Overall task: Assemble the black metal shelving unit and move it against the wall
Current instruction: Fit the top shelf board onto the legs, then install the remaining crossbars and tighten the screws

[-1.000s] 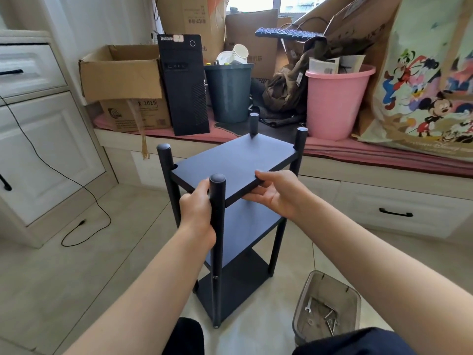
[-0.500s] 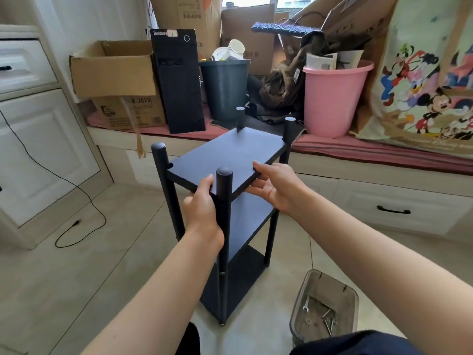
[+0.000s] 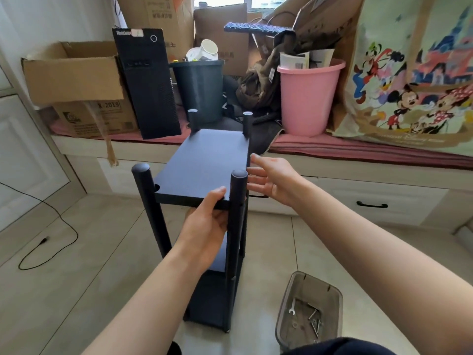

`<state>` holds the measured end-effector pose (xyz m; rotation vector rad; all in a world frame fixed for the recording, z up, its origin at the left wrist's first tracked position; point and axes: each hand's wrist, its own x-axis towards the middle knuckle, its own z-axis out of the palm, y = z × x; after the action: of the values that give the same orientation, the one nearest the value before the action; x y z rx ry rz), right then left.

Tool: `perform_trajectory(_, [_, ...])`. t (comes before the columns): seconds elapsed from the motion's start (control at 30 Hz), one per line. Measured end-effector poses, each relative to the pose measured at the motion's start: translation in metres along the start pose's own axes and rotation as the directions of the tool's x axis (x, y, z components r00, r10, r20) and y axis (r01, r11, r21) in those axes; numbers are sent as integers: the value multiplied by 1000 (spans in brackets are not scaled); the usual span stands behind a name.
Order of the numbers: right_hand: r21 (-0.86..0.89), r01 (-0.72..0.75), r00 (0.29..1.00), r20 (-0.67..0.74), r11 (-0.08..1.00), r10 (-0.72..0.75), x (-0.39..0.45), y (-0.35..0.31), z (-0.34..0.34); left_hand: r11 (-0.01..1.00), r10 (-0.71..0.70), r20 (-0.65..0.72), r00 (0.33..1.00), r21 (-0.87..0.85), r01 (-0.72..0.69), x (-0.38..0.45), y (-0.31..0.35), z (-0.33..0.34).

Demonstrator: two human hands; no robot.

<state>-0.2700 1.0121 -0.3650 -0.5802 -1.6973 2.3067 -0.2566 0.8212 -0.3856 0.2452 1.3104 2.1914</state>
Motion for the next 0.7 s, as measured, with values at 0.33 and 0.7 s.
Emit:
perform_trajectory(0.33, [-206,-148,988,-84,967,133,-53,63,-122,992,127,-63,990,-11,-128,-4,-14,8])
perform_trajectory(0.7, [-203,-399,907,-229,894,353,-74,207,-196,967,237,-122,964,122,-223,-8,-30,11])
